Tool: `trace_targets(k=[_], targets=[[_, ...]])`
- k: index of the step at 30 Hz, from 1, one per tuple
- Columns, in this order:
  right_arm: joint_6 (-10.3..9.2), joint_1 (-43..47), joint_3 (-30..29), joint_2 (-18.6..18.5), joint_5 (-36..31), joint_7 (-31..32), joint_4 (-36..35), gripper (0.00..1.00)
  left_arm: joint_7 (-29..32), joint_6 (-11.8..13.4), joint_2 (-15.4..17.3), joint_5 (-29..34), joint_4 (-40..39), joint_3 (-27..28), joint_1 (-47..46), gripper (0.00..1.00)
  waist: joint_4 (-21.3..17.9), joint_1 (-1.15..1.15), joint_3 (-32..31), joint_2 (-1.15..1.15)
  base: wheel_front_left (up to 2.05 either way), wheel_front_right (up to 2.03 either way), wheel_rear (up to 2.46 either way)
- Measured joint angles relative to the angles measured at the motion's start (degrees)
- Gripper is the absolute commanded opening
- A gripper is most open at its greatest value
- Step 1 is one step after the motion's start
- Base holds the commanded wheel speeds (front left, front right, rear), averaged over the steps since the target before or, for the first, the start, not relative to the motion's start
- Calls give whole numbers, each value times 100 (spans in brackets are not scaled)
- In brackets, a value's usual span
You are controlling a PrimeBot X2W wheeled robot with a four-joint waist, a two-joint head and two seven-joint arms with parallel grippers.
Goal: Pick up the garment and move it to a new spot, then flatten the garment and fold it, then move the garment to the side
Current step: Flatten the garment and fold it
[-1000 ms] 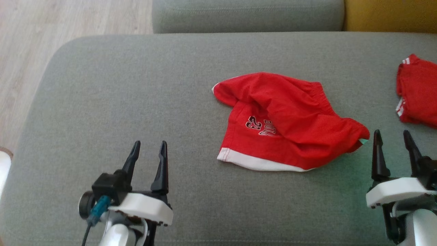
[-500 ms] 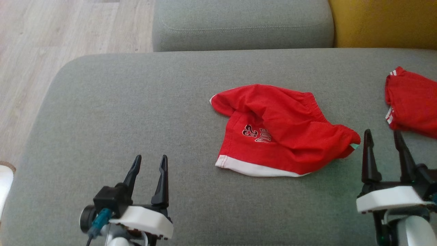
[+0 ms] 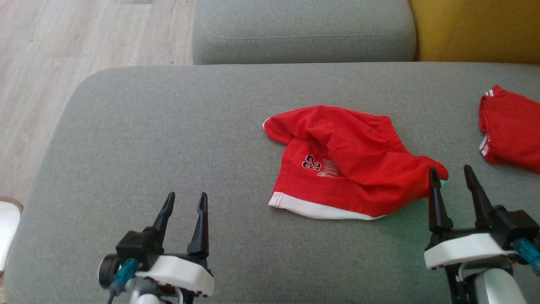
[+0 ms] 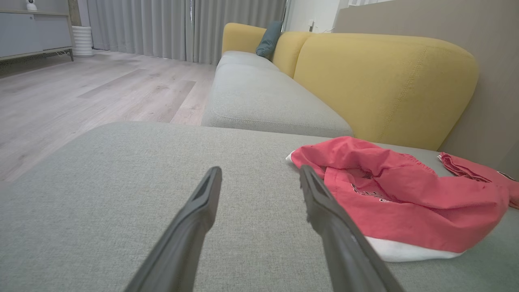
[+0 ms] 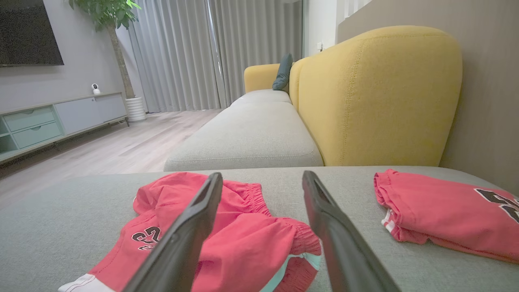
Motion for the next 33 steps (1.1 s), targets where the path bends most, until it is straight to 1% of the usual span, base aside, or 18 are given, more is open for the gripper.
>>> trace_targets(k=[13,17,18,23,26,29,33], targets=[[0,-2,57,0,0,-26,110,100,0,-5,0,3,16,-16,-1,100,25,0,14,0,0,0,0],[0,-5,55,0,0,-26,109,100,0,-77,-1,53,144,-103,-19,100,-11,0,58,0,0,0,0],[0,-15,56,0,-1,-25,103,100,18,-163,0,53,311,-247,-101,100,-39,0,108,0,0,0,0],[0,-52,99,0,-3,-23,57,100,265,-394,-4,91,790,-671,-604,100,-163,0,268,0,0,0,0],[0,-94,127,-1,-4,-22,34,100,371,-511,-10,-34,1146,-954,-937,100,-276,0,377,0,0,0,0],[0,-217,176,-1,-22,-14,5,100,419,-572,-15,-159,1543,-1176,-1224,100,-405,0,494,0,0,0,0],[0,-354,249,-1,-54,-14,-18,100,420,-579,-23,-320,2051,-1391,-1549,100,-592,0,645,0,0,0,0]])
